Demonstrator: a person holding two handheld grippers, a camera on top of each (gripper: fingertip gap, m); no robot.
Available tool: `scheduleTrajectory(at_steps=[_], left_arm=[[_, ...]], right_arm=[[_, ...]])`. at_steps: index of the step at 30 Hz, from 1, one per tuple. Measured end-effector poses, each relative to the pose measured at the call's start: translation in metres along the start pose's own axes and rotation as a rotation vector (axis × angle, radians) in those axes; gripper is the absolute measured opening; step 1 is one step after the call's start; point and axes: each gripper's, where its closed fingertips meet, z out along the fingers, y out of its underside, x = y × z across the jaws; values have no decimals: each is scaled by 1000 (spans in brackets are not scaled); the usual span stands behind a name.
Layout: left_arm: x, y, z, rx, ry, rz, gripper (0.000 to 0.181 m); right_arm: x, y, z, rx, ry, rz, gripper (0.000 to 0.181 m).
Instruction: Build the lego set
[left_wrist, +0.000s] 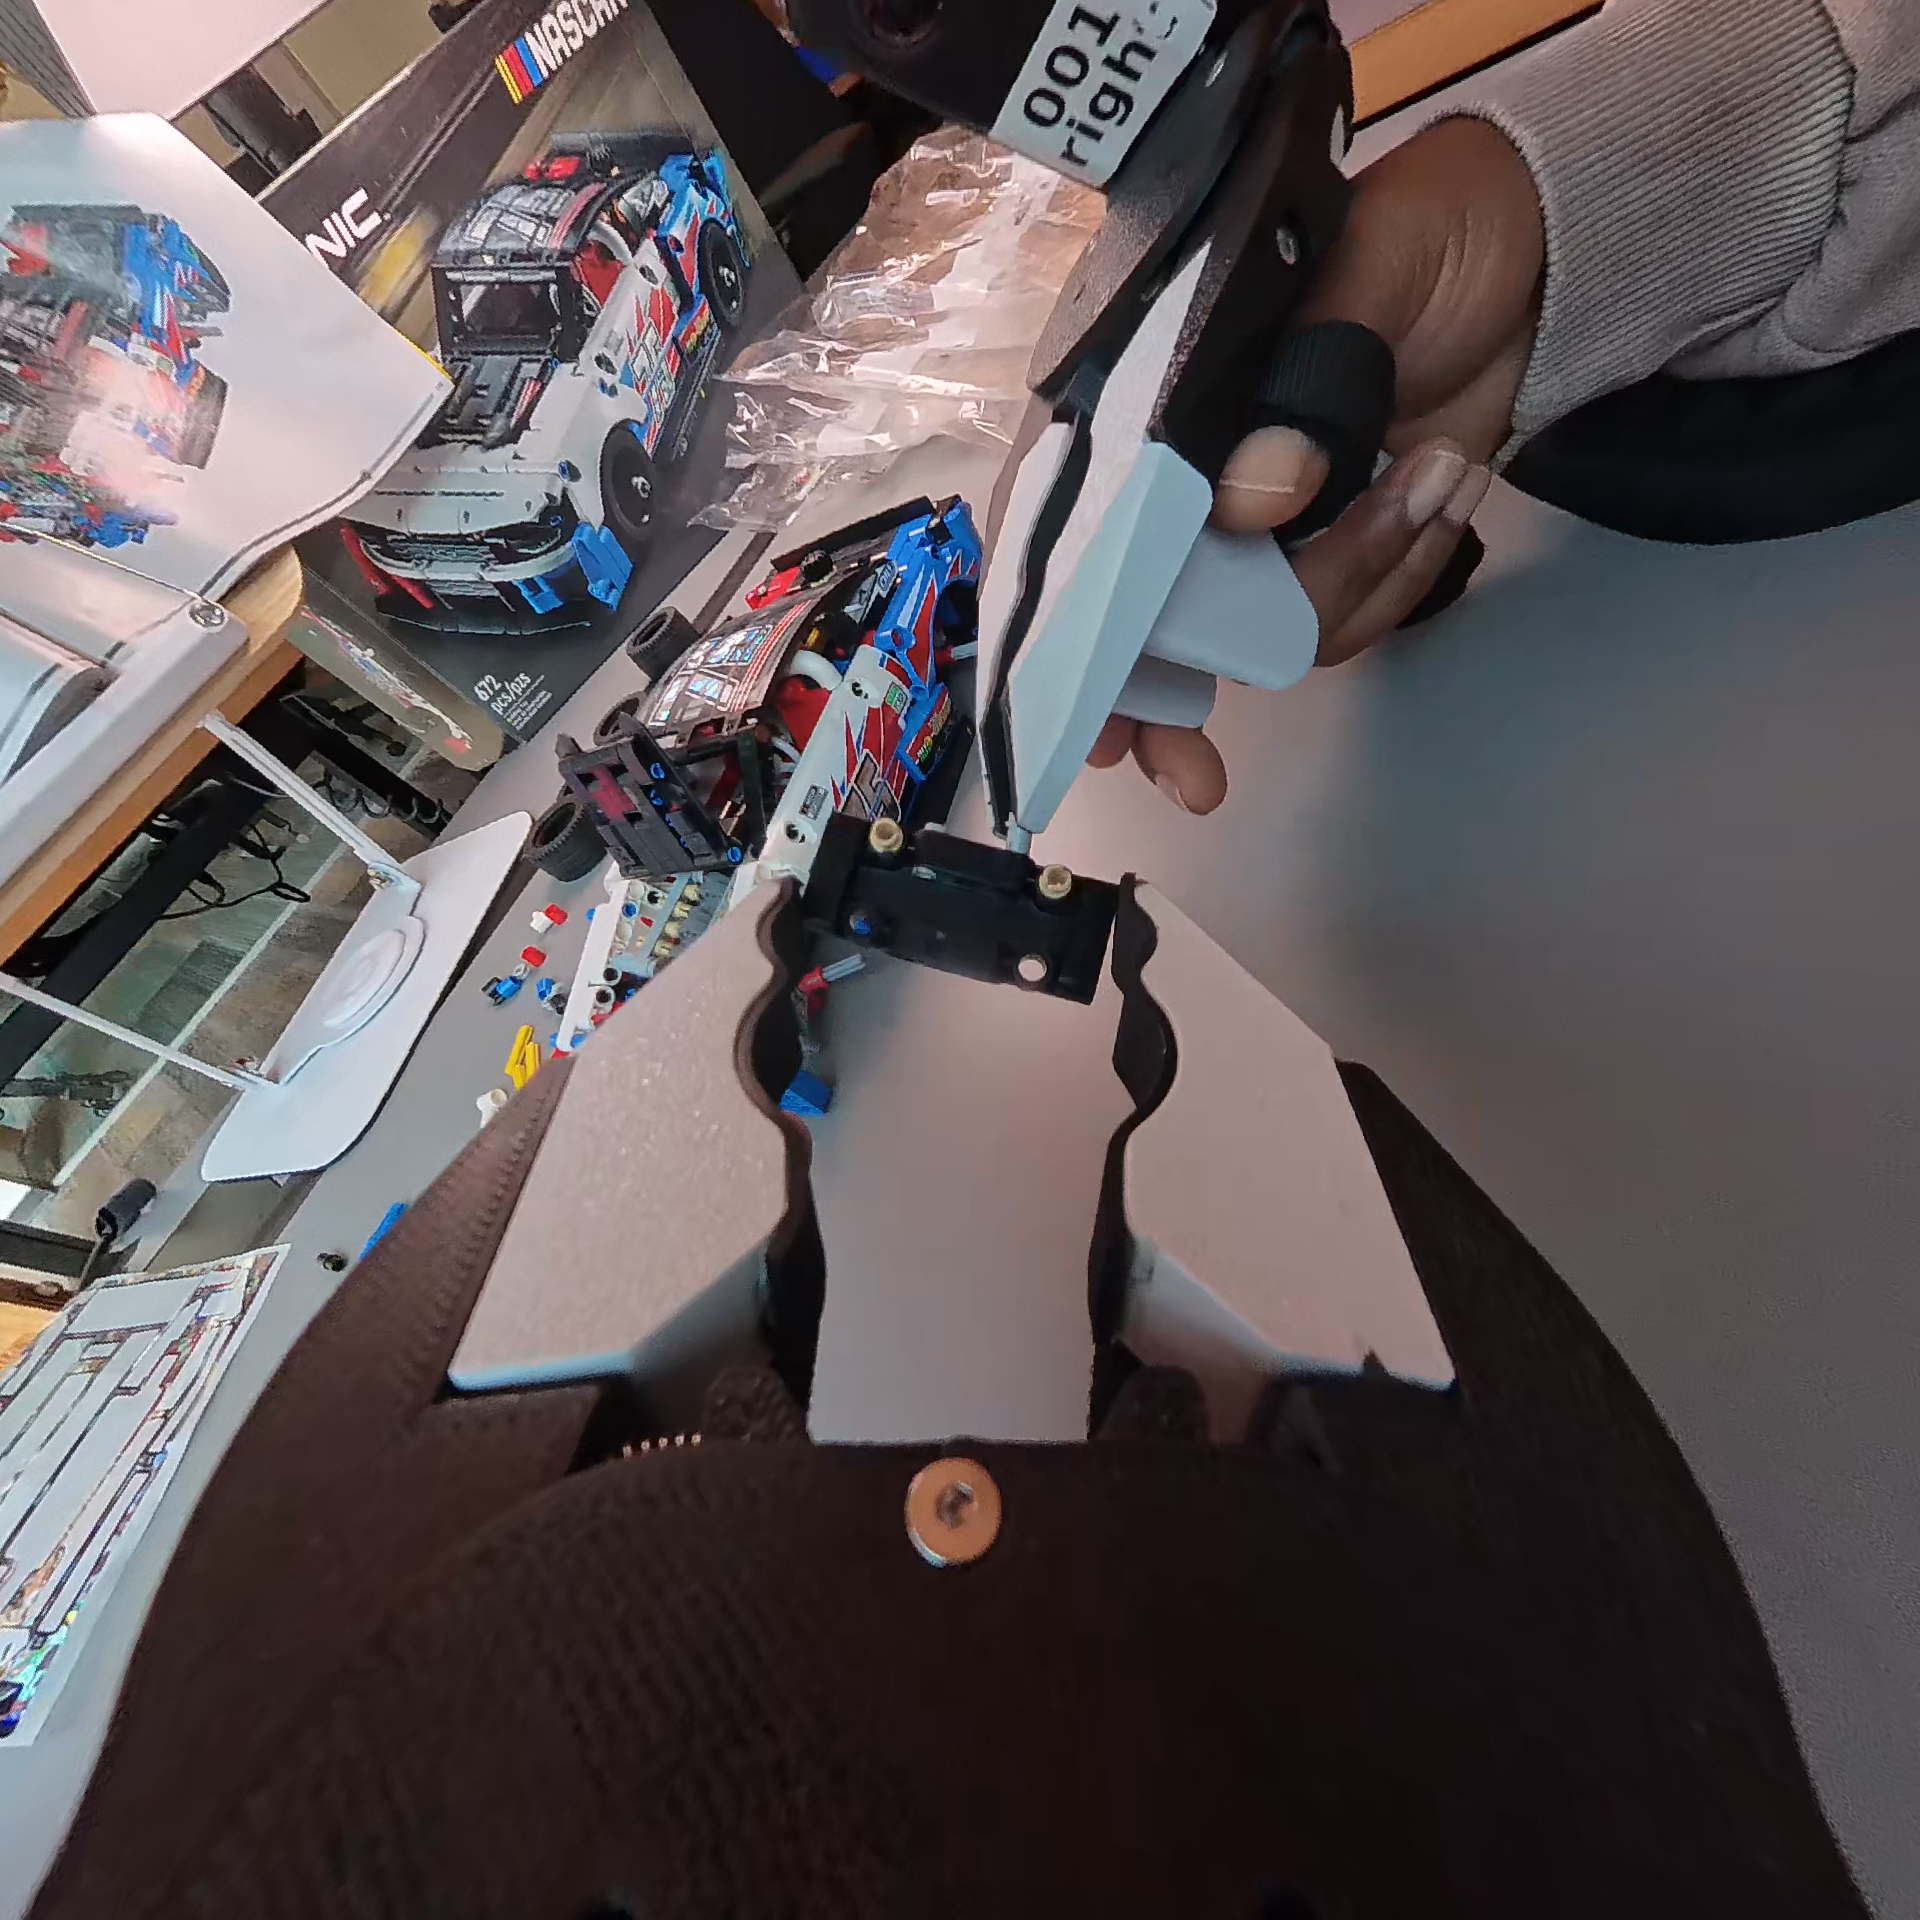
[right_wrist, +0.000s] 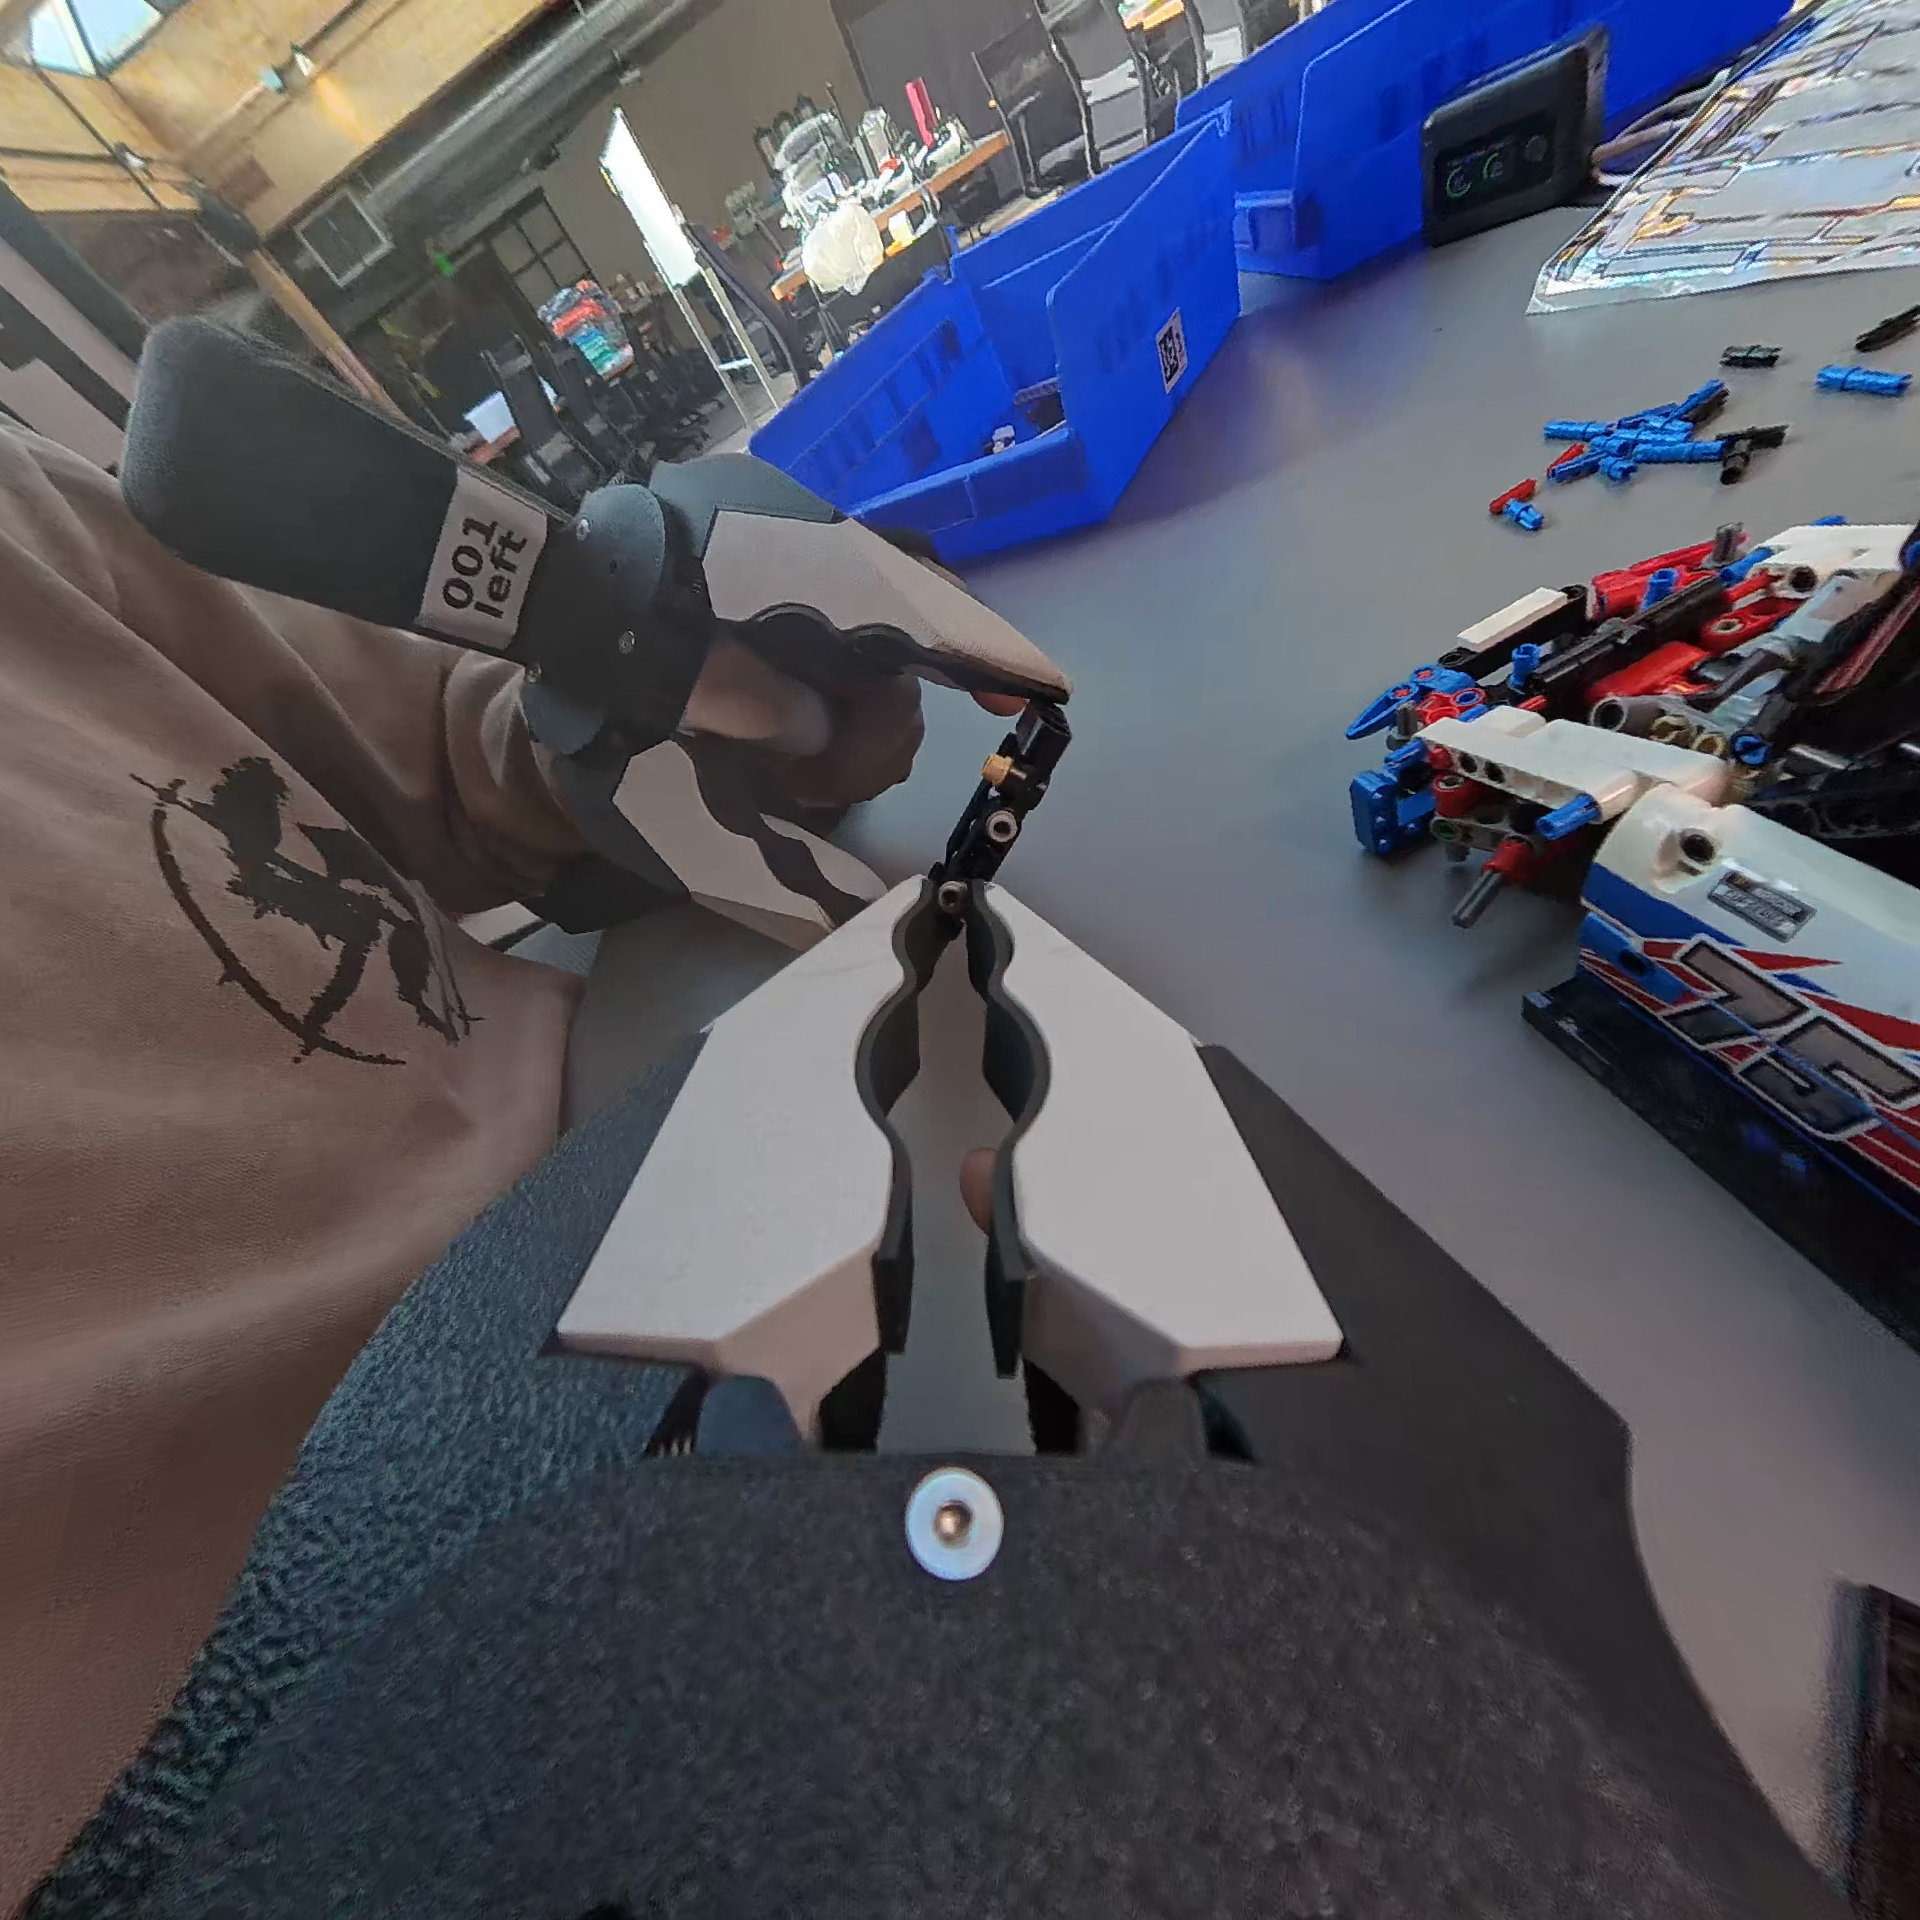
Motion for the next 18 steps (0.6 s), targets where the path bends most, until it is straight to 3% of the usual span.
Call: scheduleTrajectory(at_steps=[1, 6, 18], left_arm=[[0, -2, -1, 15, -5, 12, 58], [-4, -12, -6, 74, -46, 9, 57], [-24, -38, -22, 240, -87, -200, 57]], right_arm=[[-2, -2, -1, 10, -19, 29, 2], [-8, -11, -2, 79, -75, 110, 1], [-20, -42, -3, 339, -265, 417, 0]])
